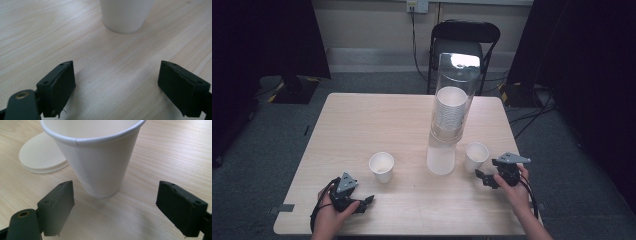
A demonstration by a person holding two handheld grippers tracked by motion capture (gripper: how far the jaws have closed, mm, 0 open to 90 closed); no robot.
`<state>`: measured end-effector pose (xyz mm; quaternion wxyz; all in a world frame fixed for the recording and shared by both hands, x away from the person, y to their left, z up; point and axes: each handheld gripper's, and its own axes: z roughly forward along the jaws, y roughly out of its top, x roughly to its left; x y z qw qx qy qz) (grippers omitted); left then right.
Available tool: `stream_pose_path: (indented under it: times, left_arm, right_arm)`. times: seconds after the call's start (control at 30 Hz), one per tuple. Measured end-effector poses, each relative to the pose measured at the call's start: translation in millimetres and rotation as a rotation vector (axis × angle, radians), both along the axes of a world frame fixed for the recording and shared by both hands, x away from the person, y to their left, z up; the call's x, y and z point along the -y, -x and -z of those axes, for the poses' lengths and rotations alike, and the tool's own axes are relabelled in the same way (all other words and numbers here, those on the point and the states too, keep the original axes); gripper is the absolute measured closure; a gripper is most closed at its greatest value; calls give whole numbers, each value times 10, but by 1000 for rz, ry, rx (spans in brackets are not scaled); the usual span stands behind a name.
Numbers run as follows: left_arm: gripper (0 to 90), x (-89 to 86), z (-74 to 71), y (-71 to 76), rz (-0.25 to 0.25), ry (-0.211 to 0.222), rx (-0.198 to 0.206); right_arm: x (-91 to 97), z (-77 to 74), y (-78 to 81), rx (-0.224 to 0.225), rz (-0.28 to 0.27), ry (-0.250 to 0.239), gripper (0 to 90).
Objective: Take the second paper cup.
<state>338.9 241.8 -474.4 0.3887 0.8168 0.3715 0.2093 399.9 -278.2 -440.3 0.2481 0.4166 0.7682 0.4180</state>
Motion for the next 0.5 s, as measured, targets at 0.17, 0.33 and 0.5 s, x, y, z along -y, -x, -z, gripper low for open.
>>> stream_pose_path:
  times: [0.17,0.33,0.5]
  left_arm:
    - [137,1,1,0,-1,1,0]
    - [137,4,3,0,-4,8,-1]
    - [137,3,1,-1,-2,6,-3]
  right_arm:
    - [52,-20,107,16,-18,-1,141]
    - [116,35,196,1,-23,1,141]
    - [171,67,257,-8,-21,-12,142]
